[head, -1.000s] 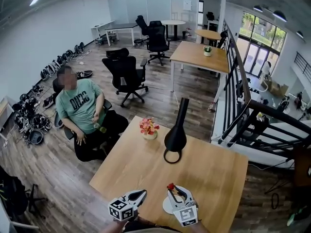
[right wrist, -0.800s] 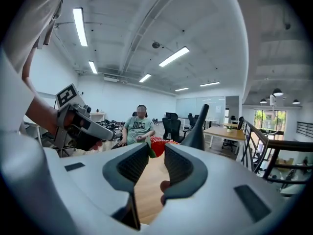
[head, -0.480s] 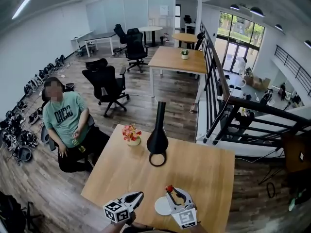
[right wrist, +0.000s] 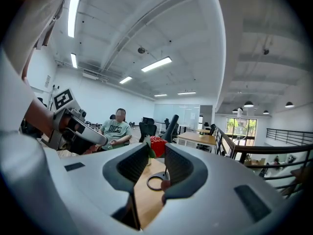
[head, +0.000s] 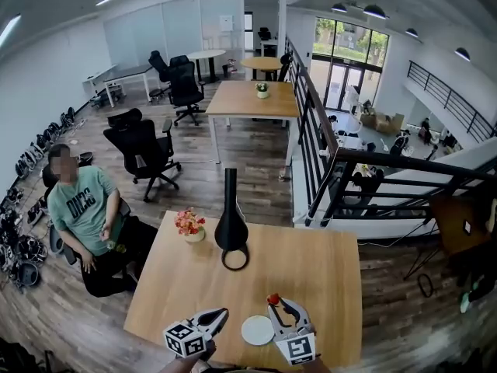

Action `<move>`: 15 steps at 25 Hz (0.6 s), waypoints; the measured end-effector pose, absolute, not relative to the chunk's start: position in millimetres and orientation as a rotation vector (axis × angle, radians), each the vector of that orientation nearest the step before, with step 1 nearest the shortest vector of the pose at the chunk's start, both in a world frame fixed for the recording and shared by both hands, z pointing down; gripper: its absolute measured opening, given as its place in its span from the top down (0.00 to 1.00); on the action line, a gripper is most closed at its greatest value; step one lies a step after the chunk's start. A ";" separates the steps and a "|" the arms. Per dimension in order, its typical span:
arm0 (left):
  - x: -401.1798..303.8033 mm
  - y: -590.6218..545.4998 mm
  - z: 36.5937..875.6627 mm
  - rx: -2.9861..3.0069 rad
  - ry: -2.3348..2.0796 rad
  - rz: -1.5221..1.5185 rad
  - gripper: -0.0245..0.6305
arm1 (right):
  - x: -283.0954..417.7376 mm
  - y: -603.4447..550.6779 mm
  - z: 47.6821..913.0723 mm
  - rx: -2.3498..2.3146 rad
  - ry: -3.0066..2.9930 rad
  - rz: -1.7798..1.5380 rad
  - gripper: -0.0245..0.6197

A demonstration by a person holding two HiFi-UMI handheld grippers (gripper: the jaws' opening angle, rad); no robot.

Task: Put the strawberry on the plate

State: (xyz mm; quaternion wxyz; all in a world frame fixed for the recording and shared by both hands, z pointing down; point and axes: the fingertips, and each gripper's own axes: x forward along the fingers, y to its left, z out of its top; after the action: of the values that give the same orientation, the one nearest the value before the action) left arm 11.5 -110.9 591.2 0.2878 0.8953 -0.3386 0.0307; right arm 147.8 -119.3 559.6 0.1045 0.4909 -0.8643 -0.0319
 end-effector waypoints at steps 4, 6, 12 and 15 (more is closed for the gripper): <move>14.1 -113.8 589.9 2.415 -0.858 0.071 0.96 | 157.6 -114.9 554.2 1.509 -2.499 -0.058 0.78; 13.8 -115.9 593.2 2.422 -0.851 0.080 0.96 | 164.8 -113.5 561.1 1.533 -2.478 -0.065 0.78; 16.4 -118.4 602.2 2.461 -0.837 0.133 0.96 | 181.1 -109.9 575.0 1.610 -2.449 0.019 0.78; 18.2 -120.7 610.1 2.470 -0.832 0.160 0.96 | 182.8 -108.8 586.5 1.600 -2.436 0.070 0.78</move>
State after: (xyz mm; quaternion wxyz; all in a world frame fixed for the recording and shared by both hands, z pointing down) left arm 18.2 -120.7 610.1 0.2619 0.9129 -0.3074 0.0590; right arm 182.8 -108.8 586.5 0.1129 0.5453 -0.8302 0.0238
